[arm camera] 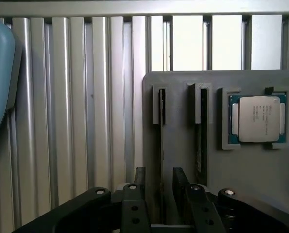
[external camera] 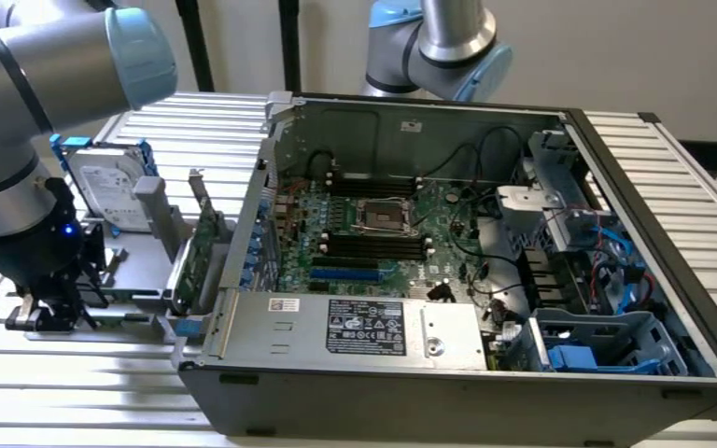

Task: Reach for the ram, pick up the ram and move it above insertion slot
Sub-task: 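Pick up the ram and move it above insertion slot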

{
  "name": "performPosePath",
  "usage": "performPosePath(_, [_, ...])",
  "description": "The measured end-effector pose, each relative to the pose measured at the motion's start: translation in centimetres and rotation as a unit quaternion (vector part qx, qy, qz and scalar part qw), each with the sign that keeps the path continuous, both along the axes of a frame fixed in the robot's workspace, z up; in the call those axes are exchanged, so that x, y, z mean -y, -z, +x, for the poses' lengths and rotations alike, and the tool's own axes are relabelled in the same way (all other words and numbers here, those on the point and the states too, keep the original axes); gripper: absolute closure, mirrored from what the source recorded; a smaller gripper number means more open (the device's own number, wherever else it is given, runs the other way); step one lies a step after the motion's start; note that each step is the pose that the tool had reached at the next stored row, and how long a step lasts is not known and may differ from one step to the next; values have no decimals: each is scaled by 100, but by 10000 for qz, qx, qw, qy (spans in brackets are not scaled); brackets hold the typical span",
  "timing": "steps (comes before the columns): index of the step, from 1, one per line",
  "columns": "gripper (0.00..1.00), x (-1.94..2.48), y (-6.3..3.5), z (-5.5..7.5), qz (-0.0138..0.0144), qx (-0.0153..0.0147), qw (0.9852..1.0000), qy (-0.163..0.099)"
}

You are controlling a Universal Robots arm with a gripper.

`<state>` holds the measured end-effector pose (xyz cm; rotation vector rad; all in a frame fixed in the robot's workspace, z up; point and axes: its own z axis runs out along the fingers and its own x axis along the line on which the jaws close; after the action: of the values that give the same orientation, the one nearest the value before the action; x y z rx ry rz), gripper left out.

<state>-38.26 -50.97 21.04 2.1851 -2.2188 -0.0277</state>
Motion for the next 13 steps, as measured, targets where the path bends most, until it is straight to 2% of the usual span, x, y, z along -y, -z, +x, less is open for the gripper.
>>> performPosePath(9, [64, -36, 23, 0, 2, 10, 10000, -43])
performPosePath(13, [64, -39, 54, 0, 1, 10, 10000, -53])
